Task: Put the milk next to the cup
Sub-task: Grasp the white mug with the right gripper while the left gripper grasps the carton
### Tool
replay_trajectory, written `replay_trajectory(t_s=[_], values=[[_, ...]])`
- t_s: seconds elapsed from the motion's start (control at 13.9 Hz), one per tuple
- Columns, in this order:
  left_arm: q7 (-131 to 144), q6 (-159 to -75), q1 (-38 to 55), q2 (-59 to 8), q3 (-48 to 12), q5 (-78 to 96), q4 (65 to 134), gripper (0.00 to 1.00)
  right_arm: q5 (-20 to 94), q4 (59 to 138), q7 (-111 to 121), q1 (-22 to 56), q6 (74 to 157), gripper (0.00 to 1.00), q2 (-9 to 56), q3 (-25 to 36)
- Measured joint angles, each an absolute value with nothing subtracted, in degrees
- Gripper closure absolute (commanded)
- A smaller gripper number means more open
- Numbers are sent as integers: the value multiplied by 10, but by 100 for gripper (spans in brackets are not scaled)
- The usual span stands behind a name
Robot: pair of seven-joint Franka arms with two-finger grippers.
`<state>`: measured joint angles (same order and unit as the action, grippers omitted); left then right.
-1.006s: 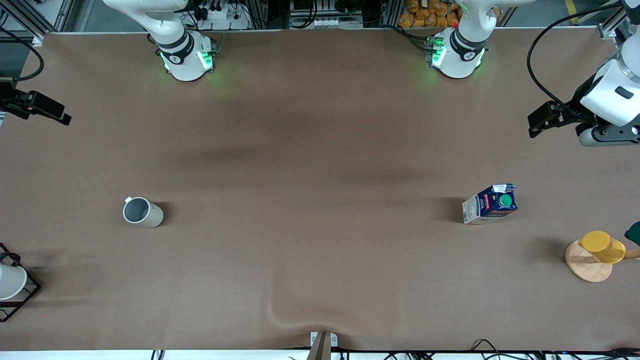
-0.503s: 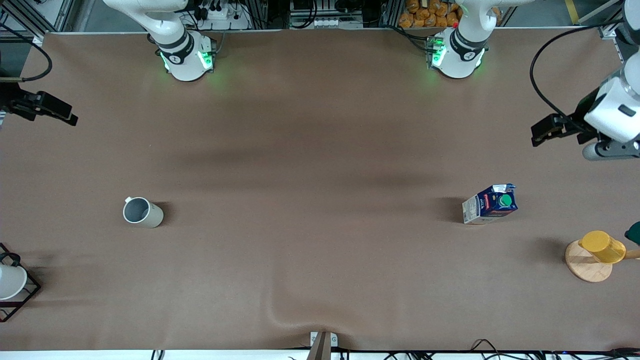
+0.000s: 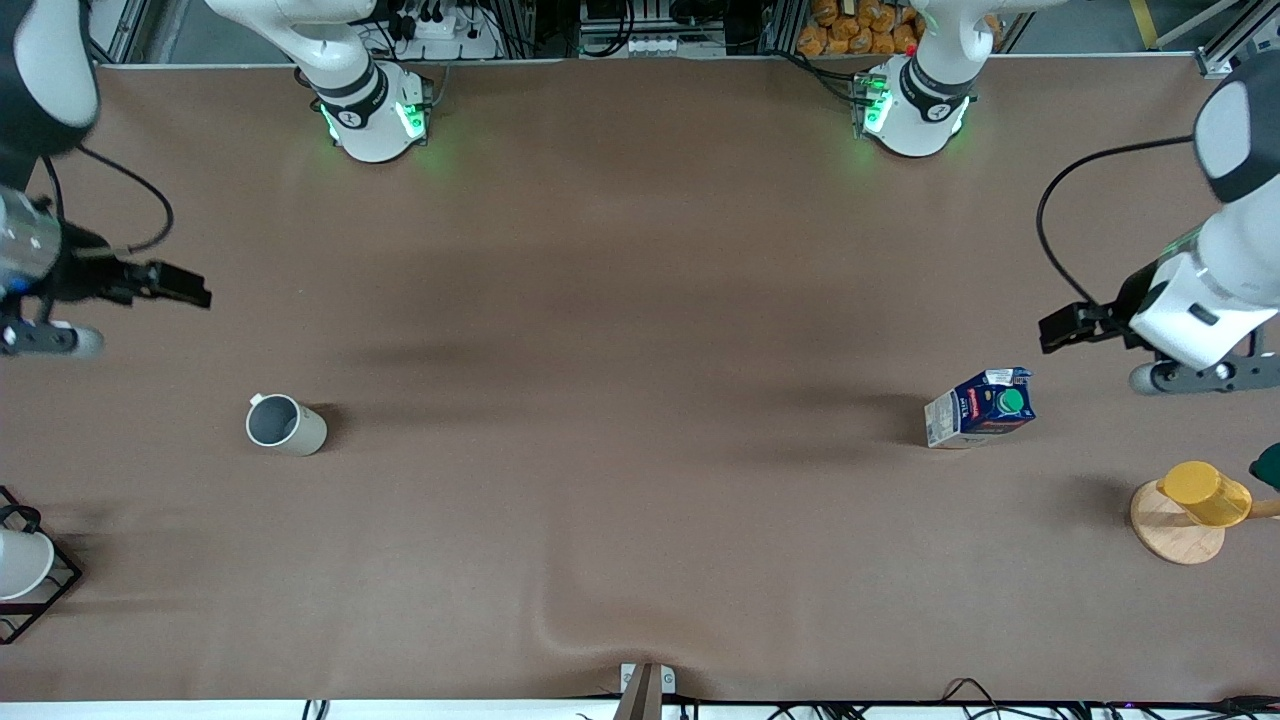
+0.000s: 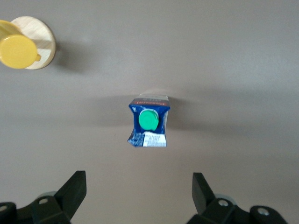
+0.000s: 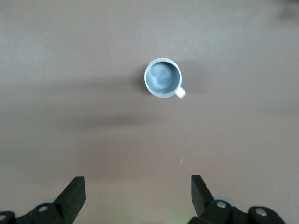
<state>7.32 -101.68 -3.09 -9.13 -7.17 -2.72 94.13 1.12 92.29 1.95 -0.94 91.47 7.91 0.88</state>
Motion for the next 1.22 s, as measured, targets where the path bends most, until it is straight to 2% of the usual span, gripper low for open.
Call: replay_trajectory(t_s=[0.36, 0.79, 1.22], values=[[73, -1146, -34, -95, -71, -27, 1038, 0, 11, 924, 120, -10, 997, 0, 173, 10], [73, -1171, -35, -139, -71, -27, 1051, 0, 24, 925, 259, -30, 1112, 0, 305, 14], [70, -1176, -43, -172, -71, -42, 1051, 0, 24, 920, 282, -28, 1111, 0, 322, 11]])
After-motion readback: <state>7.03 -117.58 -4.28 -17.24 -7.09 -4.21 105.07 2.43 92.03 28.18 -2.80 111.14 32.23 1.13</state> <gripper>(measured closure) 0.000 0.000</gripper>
